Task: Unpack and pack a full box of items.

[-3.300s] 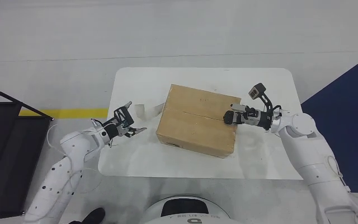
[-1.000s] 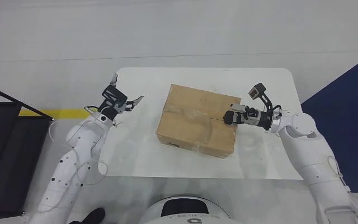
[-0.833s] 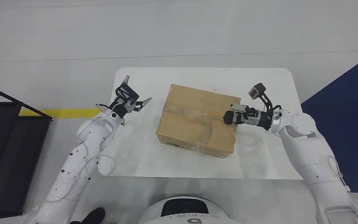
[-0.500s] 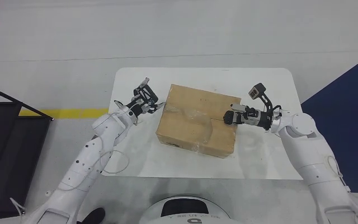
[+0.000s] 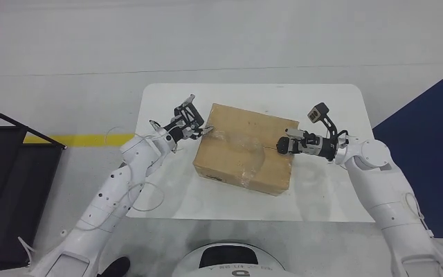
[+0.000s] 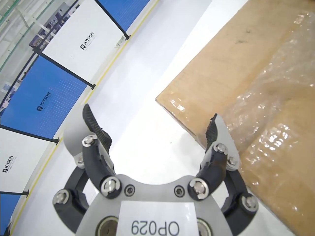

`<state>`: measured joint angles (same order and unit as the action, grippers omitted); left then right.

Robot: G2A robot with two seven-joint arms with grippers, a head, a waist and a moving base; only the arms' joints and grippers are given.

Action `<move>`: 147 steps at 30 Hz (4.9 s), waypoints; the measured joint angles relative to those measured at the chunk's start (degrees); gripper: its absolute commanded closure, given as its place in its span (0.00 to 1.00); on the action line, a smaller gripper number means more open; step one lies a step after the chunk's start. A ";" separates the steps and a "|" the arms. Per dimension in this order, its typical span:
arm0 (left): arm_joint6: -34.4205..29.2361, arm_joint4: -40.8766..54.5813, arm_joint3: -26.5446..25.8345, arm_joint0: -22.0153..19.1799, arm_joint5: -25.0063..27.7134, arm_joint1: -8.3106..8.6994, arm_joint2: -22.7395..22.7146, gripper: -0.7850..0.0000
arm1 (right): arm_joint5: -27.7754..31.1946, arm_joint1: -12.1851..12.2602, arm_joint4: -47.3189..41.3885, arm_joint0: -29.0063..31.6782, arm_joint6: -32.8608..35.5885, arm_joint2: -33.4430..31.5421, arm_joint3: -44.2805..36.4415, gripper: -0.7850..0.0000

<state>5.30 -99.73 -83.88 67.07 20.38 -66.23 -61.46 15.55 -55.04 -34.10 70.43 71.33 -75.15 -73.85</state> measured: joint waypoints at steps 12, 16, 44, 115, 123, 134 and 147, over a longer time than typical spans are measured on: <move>-0.09 -0.16 2.12 -2.16 1.99 -0.86 2.77 0.00 | 0.58 0.03 -1.37 0.94 -2.74 -1.42 -2.58 0.00; 0.02 -0.43 2.04 -2.12 3.30 -0.83 2.84 0.00 | 5.30 0.73 -3.38 4.68 -3.55 -6.42 -5.10 0.00; 0.40 -0.03 1.59 -1.90 3.97 -0.76 2.51 0.00 | -2.52 0.89 34.31 14.03 -33.32 -0.22 -37.91 0.00; 0.40 -0.03 1.59 -1.90 3.97 -0.76 2.51 0.00 | -3.86 -1.47 42.59 18.29 -29.86 -23.24 -21.60 0.00; 0.40 -0.03 1.59 -1.90 3.97 -0.76 2.51 0.00 | -5.36 0.29 28.30 10.16 0.28 -24.29 -6.69 0.26; 0.40 -0.03 1.59 -1.90 3.97 -0.76 2.51 0.00 | -4.30 0.76 25.76 7.87 7.75 -20.27 -3.85 0.67; 0.40 -0.03 1.59 -1.90 3.97 -0.76 2.51 0.00 | -3.17 1.28 17.32 7.24 14.15 -19.07 -3.11 1.00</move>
<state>5.70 -99.76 -82.29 65.17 24.36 -66.99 -58.96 12.38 -53.76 -16.77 77.68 85.48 -94.22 -76.95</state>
